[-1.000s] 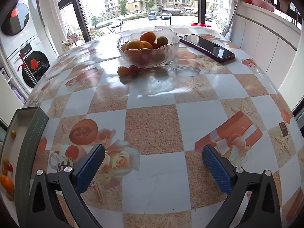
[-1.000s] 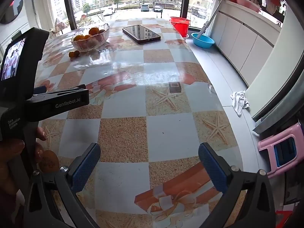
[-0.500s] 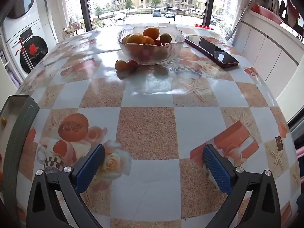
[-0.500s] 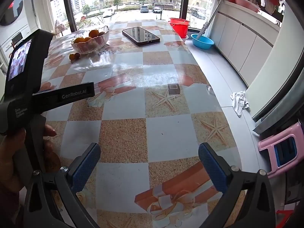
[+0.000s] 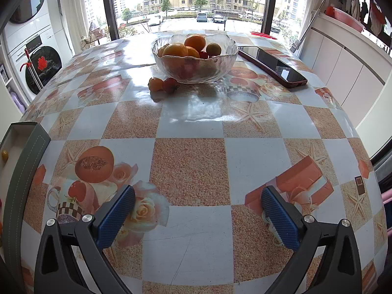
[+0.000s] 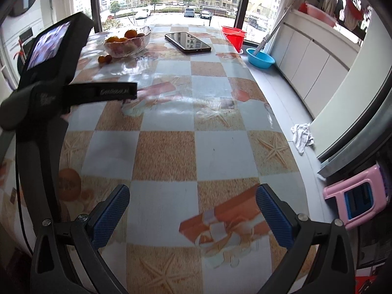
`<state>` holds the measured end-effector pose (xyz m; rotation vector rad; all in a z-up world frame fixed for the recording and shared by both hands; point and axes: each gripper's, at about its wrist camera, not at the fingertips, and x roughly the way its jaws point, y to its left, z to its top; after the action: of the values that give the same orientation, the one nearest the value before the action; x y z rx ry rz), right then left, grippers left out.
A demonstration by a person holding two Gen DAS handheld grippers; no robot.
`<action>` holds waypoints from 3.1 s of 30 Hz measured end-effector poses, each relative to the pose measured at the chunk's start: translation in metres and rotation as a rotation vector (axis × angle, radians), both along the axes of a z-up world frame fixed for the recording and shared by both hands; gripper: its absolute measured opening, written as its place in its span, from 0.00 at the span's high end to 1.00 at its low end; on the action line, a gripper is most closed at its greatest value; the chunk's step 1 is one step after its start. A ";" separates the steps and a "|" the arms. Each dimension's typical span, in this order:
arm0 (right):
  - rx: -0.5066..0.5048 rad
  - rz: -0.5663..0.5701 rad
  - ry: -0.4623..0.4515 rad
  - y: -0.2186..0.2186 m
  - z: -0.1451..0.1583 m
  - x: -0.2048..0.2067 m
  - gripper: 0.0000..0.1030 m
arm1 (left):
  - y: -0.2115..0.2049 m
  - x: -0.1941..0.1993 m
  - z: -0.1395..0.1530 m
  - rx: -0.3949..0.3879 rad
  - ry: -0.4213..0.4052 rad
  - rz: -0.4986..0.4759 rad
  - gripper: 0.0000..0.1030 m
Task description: Organize fruits
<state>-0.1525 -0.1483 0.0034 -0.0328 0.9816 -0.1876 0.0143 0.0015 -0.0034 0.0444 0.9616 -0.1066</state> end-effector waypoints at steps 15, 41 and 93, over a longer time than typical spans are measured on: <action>0.032 0.021 0.022 0.003 -0.023 -0.014 0.00 | 0.000 0.000 0.000 -0.001 -0.001 0.001 0.00; 0.028 0.025 0.010 -0.002 -0.041 -0.021 0.00 | 0.001 -0.001 0.000 -0.002 -0.001 0.002 0.00; 0.066 -0.052 -0.056 -0.002 -0.030 -0.025 0.00 | 0.001 -0.001 0.000 -0.003 -0.002 0.002 0.00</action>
<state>-0.1778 -0.1500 -0.0266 0.0582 0.9329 -0.2027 0.0133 0.0022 -0.0034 0.0411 0.9595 -0.1060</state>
